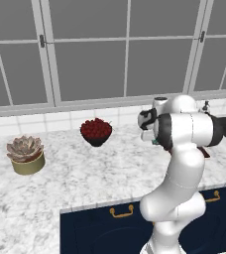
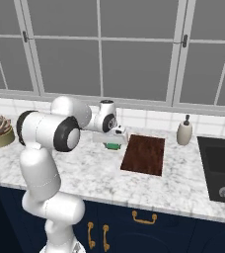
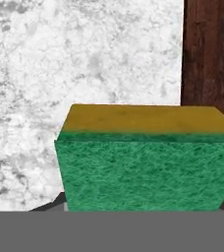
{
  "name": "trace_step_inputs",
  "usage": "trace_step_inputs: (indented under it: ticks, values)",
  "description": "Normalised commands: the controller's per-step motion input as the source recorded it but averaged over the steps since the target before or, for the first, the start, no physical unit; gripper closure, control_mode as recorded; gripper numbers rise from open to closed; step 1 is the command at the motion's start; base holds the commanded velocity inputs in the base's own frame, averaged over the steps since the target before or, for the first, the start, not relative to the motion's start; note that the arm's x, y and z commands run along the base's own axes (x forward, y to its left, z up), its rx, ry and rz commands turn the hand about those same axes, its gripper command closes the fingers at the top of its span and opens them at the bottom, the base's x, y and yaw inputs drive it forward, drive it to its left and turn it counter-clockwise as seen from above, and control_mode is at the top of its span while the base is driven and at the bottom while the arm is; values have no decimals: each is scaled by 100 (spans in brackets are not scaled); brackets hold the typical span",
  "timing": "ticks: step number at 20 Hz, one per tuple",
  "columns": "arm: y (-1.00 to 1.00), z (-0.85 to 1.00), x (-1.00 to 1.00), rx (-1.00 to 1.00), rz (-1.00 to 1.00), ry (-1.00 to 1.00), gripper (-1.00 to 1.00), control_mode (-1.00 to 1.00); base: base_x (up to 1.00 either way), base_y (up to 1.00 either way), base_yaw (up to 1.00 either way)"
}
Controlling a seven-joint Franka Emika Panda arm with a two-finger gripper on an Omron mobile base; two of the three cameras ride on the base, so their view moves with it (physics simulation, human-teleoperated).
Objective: Pick up the sponge from the counter and clean the cutting board by briefly scrubbing or pressing down on the cutting board. Once finished, release the sponge.
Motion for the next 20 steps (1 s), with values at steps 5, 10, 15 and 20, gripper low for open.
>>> trace_step_inputs:
  ticks: [5,10,15,20]
  values:
    - [49,-76,41,0,0,0,100,-100,0,0,0]
    - [22,-94,16,-1,0,0,-100,-100,0,0,0]
    - [6,-15,0,0,-1,-1,-100,-100,0,0,0]
    - [10,15,-1,-1,-3,8,-100,-100,0,0,0]
